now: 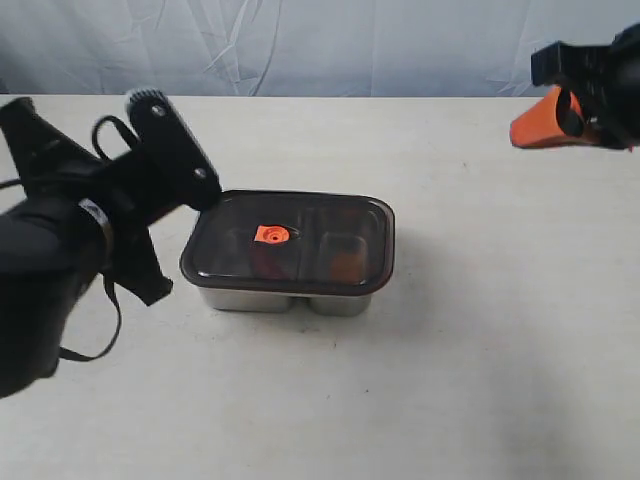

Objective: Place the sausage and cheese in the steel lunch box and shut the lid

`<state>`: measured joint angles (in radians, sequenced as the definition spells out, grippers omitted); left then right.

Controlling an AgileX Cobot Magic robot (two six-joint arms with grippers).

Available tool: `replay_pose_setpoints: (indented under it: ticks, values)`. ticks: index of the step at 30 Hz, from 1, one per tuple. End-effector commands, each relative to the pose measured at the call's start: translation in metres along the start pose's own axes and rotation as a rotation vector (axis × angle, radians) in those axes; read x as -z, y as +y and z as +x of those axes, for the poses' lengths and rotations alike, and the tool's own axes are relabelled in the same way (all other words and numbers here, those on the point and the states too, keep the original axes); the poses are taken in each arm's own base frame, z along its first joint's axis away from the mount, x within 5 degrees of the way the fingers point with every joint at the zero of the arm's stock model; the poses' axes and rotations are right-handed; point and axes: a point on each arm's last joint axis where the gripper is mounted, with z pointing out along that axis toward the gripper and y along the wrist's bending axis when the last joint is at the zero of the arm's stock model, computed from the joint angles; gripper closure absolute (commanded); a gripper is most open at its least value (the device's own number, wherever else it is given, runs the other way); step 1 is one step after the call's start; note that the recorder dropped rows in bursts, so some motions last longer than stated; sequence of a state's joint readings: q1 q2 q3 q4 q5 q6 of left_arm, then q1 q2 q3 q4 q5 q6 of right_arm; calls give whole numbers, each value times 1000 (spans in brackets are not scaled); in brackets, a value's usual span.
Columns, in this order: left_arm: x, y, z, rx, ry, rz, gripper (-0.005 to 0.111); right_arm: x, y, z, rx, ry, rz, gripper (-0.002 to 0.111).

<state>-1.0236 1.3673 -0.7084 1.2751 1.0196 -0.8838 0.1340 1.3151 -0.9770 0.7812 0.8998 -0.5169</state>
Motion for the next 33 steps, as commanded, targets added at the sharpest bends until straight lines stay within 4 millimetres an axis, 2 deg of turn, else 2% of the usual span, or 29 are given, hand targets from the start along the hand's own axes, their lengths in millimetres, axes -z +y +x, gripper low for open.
replay_pose_setpoints:
  ticks: [1, 5, 8, 13, 18, 23, 28, 33]
  values:
    - [-3, 23, 10, 225, 9, 81, 106, -13, -9, 16, -66, -6, 5, 108]
    - [-13, 31, 15, 445, 10, 234, 106, -22, 1, 21, -39, 28, -17, 108]
    - [-22, 34, 17, 583, 3, 327, 106, -35, 16, 26, 1, 69, -53, 108]
    - [-31, 40, 20, 729, 10, 384, 106, -71, 31, 34, 46, 138, -67, 108]
    - [-34, 43, 23, 737, 26, 382, 106, -105, 35, 44, 43, 202, -61, 108]
    - [-34, 43, 23, 734, 24, 381, 106, -130, 28, 53, 18, 275, -41, 108]
    - [-34, 43, 23, 732, 24, 380, 106, -139, 22, 56, 5, 288, -21, 108]
    - [-34, 42, 23, 741, 24, 386, 106, -140, 21, 55, 9, 284, -15, 108]
